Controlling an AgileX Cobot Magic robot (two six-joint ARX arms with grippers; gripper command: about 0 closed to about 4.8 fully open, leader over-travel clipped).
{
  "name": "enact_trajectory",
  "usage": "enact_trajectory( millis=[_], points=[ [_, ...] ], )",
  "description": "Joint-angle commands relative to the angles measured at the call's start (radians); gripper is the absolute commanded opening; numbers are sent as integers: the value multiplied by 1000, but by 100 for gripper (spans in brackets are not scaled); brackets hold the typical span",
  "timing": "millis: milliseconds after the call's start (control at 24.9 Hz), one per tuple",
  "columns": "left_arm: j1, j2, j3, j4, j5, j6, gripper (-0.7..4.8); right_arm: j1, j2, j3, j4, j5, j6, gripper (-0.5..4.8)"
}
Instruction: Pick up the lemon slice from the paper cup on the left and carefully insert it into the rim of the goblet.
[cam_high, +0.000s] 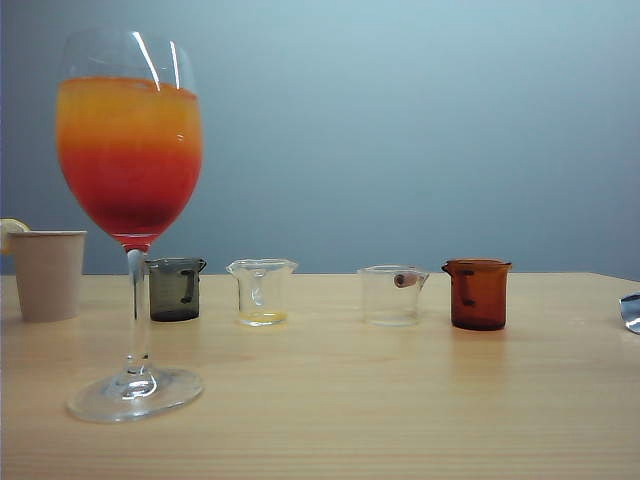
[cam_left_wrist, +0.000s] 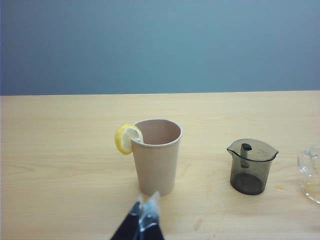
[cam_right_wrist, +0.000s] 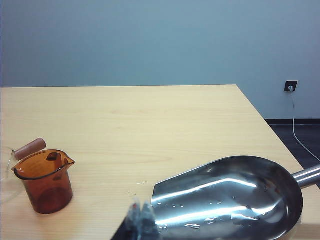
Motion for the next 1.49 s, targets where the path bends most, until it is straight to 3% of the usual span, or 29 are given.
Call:
enact_trajectory(
  millis=[40,322,523,764,1166,1287,1488],
  points=[
    [2,0,4,12,-1,-2,-6,0,0,-3,10,2,0,-1],
    [2,0,15,10,-3,-7,-6,0,0,19,11,-1,1,-1],
    [2,7,98,-41,-103,-104,-6,1,0,139,-20,-1,2,-2],
    [2,150,278,-70,-109,-79,-6,2,62,354,-101,-40,1,-2],
    [3,458,431,40,-109,-47,-6,2,329,635,-108,-270,9,-3],
    [3,525,461,52,-105,-29,-6,2,378,685,-115,-319,60,-3],
    [55,626,499,103,29,-26,-6,3,420,733,-164,-424,82,-3]
  ],
)
